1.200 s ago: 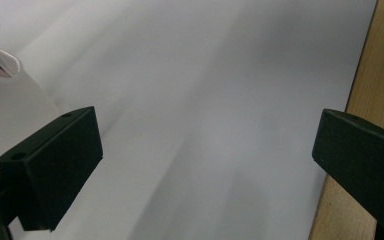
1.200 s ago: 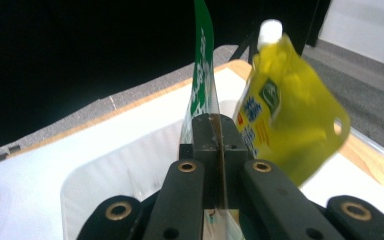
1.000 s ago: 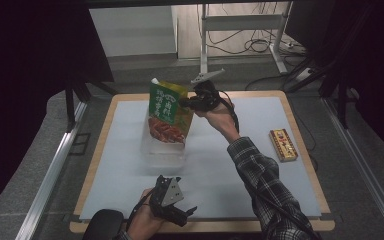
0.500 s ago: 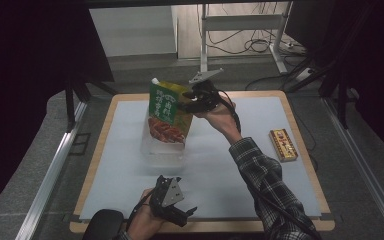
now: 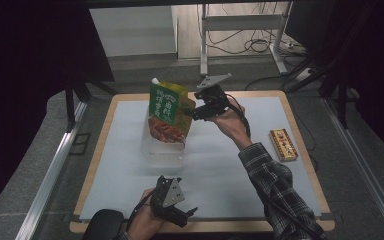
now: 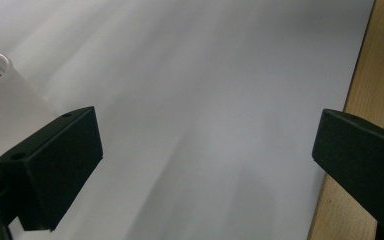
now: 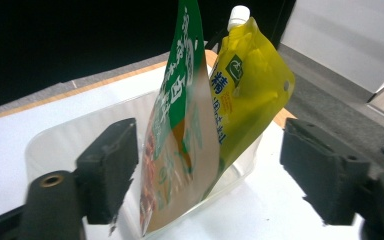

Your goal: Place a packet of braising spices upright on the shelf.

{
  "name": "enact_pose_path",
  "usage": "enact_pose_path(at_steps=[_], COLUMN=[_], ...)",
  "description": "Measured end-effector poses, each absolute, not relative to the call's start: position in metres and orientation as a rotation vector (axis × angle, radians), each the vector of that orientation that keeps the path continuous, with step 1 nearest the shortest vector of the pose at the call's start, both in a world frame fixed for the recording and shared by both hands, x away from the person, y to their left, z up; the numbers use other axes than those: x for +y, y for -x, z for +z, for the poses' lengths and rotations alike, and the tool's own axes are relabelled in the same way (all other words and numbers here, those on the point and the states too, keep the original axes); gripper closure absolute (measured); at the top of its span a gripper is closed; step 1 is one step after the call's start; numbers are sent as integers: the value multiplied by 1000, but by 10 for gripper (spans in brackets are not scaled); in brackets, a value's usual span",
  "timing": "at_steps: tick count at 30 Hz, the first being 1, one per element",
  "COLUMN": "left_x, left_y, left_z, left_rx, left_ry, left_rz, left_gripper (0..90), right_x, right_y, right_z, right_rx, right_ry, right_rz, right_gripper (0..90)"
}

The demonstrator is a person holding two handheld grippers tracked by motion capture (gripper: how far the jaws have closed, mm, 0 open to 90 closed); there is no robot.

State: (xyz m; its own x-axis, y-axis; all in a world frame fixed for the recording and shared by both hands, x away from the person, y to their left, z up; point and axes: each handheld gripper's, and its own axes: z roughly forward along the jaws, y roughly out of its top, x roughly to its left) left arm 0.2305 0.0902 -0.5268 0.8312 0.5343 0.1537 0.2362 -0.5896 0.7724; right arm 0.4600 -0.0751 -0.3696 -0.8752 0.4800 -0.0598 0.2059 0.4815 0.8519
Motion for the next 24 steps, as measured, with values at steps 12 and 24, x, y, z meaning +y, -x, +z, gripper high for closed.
enact_pose_path(at_steps=[12, 24], left_x=[90, 89], left_y=[-231, -231], left_z=[-527, -527], left_rx=[559, 558], left_ry=[-2214, -2213], left_rz=[476, 480], left_gripper=[0, 0], right_x=[-93, -111], right_y=[-454, -442], right_z=[-378, -392], right_rx=[2487, 2507], right_ry=[-612, -627], right_rz=[1340, 1293], right_gripper=[76, 26])
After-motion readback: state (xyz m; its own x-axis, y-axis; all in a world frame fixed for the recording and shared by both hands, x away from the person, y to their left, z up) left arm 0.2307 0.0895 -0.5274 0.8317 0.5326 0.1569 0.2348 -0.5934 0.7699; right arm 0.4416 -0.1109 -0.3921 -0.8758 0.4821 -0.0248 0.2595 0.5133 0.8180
